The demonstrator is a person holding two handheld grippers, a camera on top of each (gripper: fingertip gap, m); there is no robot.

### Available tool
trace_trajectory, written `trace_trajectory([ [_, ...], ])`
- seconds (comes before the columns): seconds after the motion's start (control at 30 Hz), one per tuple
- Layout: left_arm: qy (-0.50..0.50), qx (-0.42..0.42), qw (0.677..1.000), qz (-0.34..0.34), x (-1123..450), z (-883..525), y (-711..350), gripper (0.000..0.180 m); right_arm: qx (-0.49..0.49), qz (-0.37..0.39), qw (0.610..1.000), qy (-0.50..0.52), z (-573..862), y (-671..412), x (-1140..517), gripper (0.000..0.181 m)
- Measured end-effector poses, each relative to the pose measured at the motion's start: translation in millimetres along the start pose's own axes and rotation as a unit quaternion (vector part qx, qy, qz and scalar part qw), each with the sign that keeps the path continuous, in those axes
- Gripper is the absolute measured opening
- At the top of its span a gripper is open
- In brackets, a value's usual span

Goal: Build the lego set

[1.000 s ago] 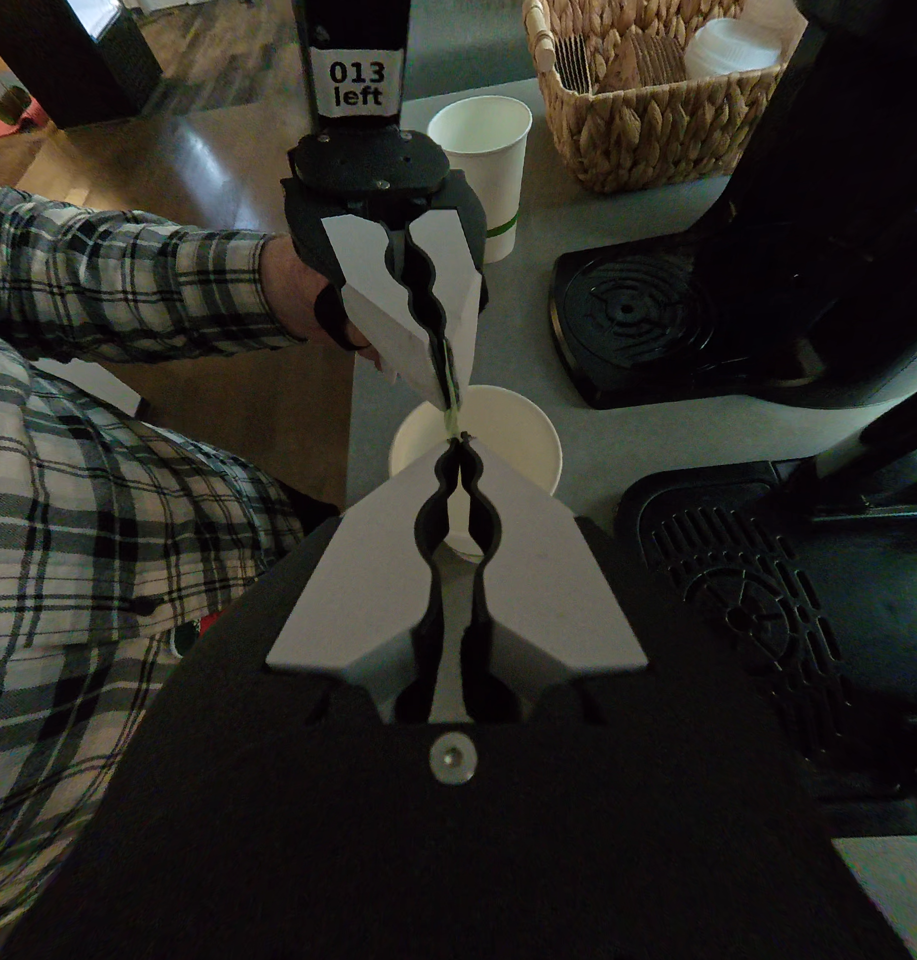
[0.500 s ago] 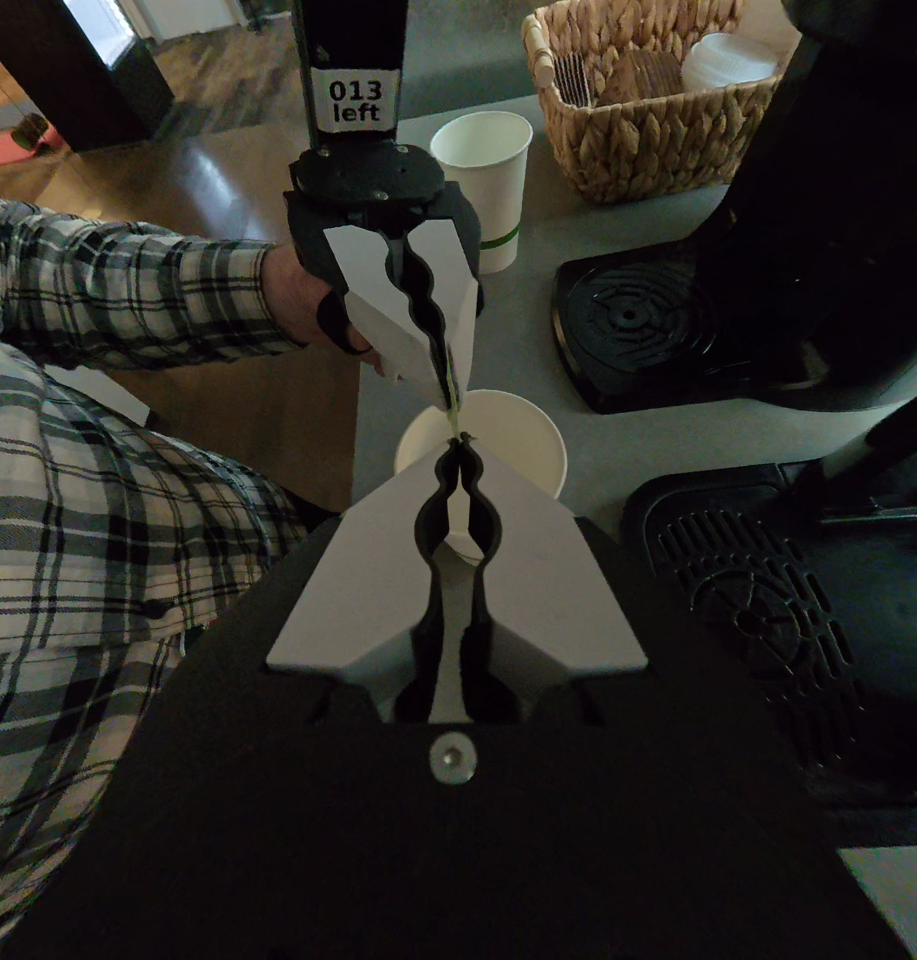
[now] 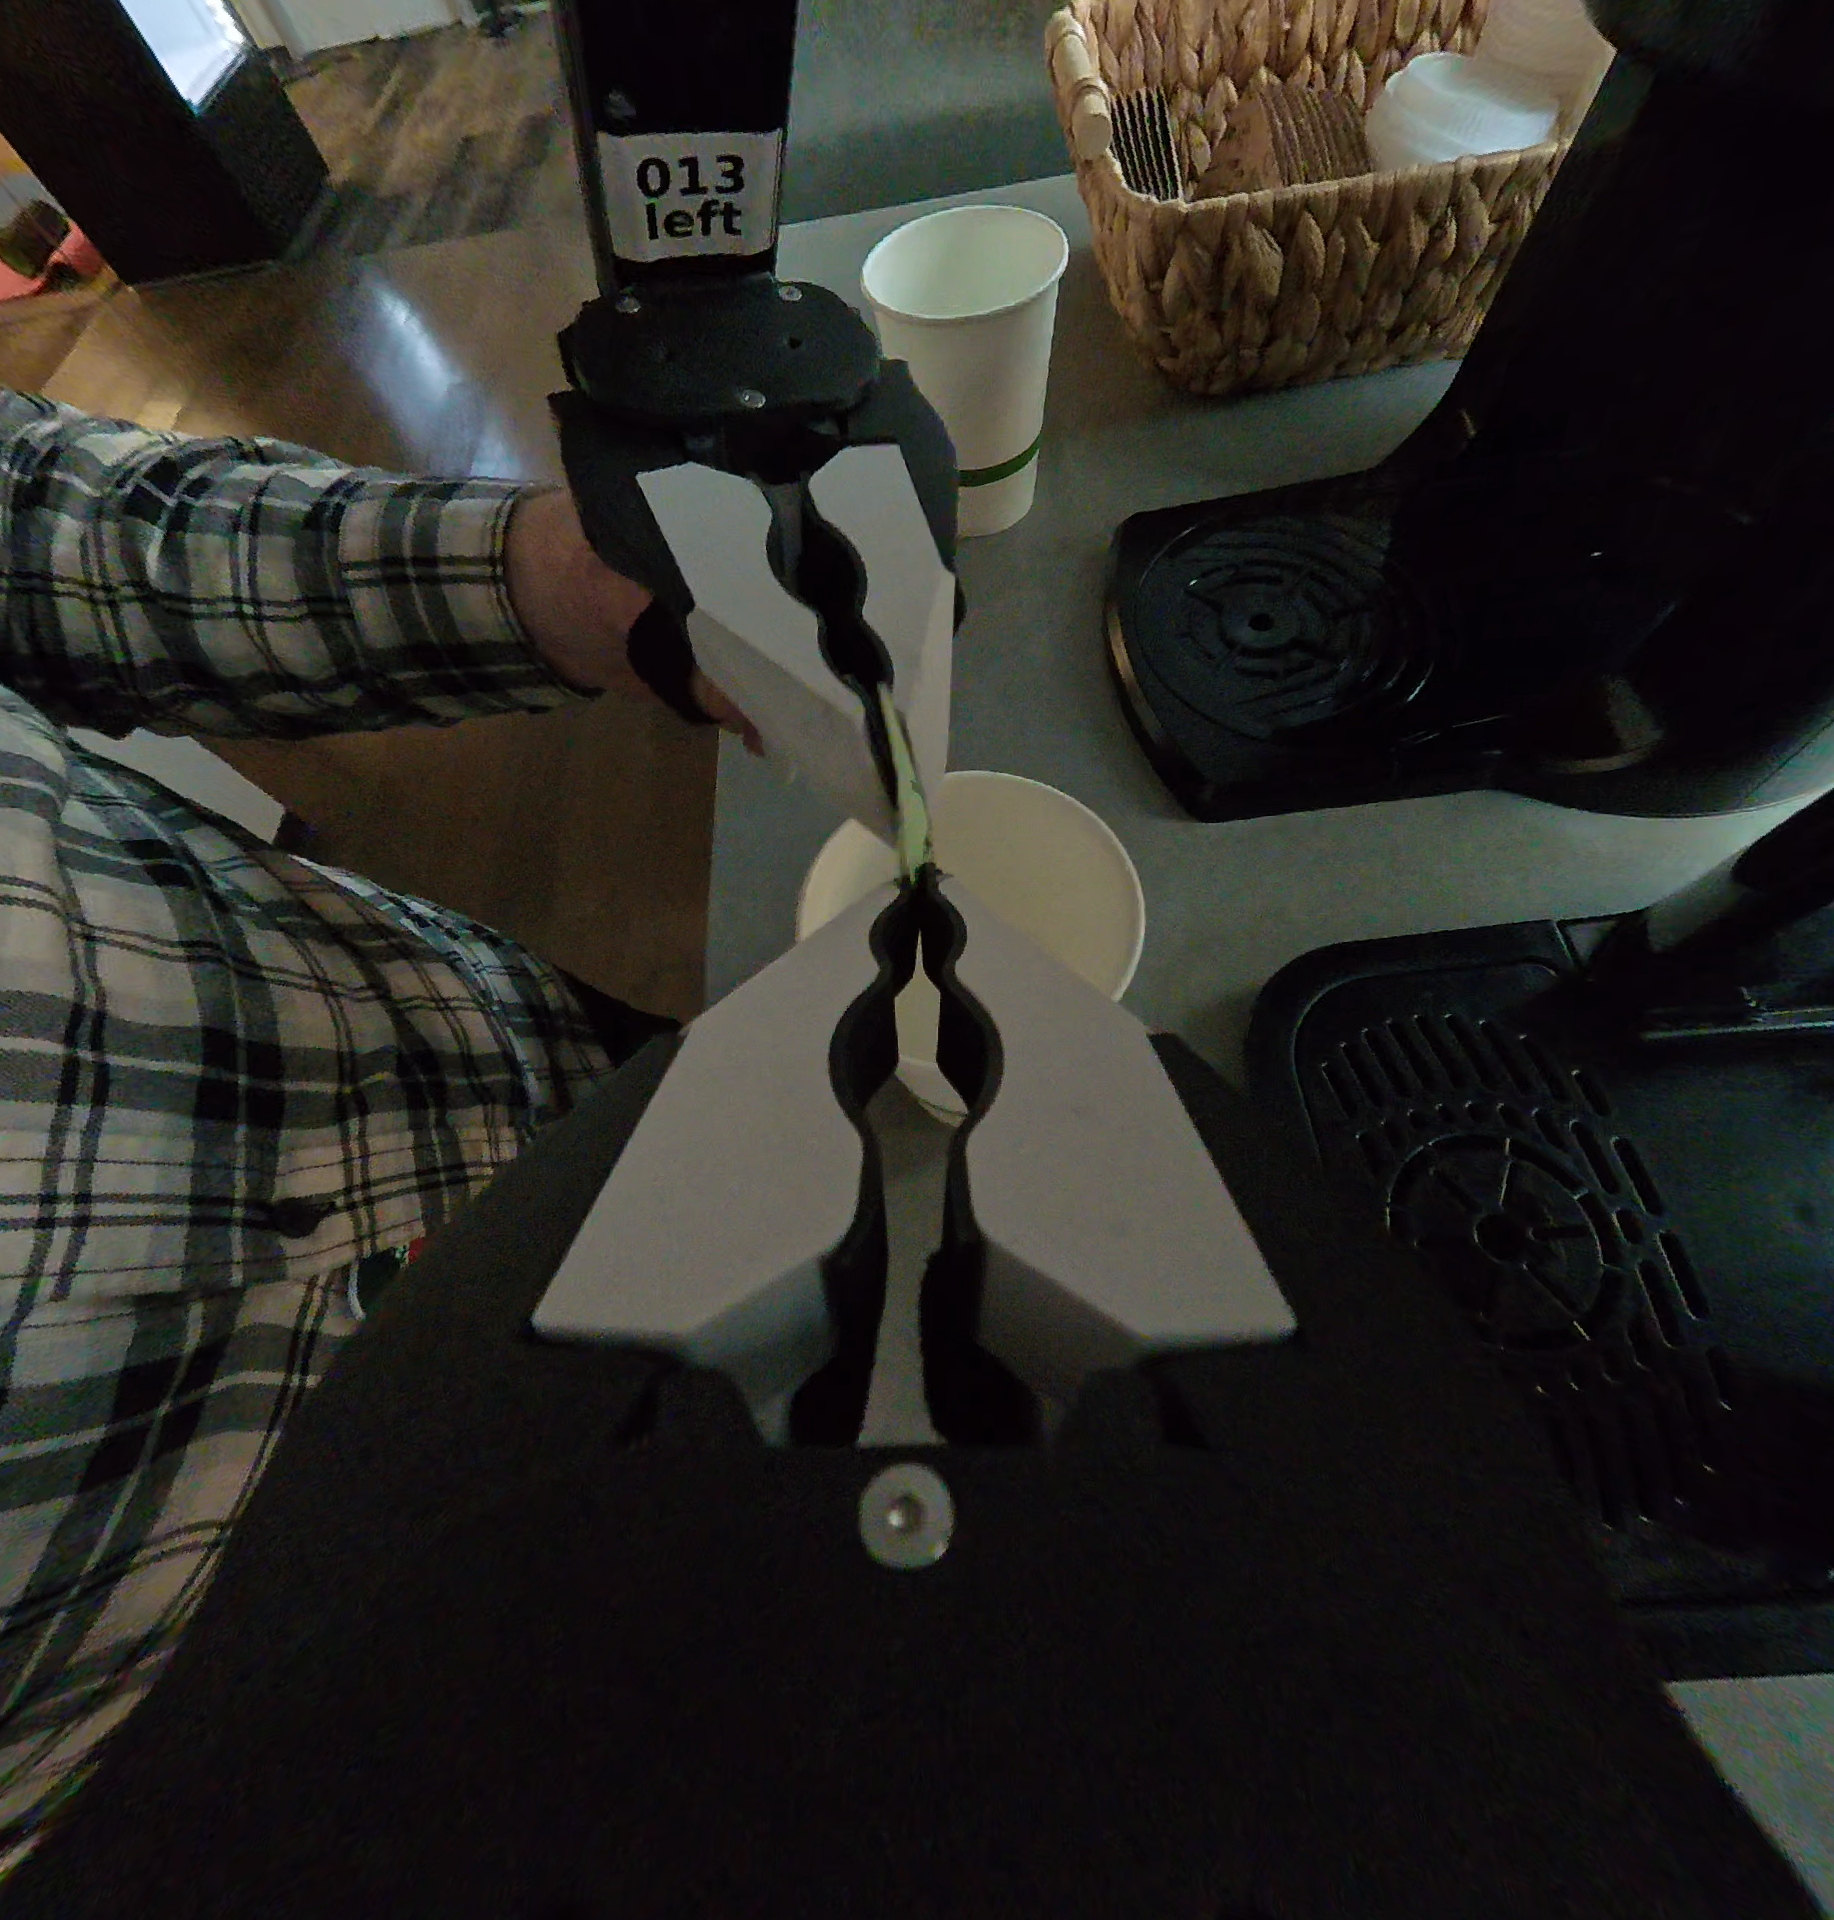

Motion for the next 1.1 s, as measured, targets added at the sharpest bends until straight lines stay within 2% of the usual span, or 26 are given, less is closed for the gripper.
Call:
trace_trajectory([
  [0.57, -0.017, 0.002, 1.0, 0.009, 8.4, -0.4, -4.6, 0.002, -0.012, 0.031, 0.999, -0.003, -0.7, 2.9, 5.8, 0.0],
  [0.63, -0.018, 0.007, 1.0, 0.007, 9.8, -1.1, -5.4, 0.01, -0.023, 0.052, 0.998, -0.009, 0.0, 4.5, 8.3, 0.0],
  [0.8, -0.028, 0.01, 1.0, 0.007, 17.6, -2.3, -7.0, 0.018, -0.062, 0.107, 0.992, -0.022, 4.1, 12.6, 13.7, 0.0],
  [1.1, -0.045, -0.044, 0.997, -0.033, 31.7, 7.6, -8.2, 0.032, -0.129, 0.251, 0.958, -0.044, 6.0, 27.3, 41.9, 0.0],
])
Point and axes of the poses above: each gripper's, where its closed fingertips meet, x back along the fingers, y out of its underside, z = x × y across the jaws, the point moved 9 cm from there along x, back along the fingers, and after that the axes turned 13 degrees about -y, right-handed, at the moved point
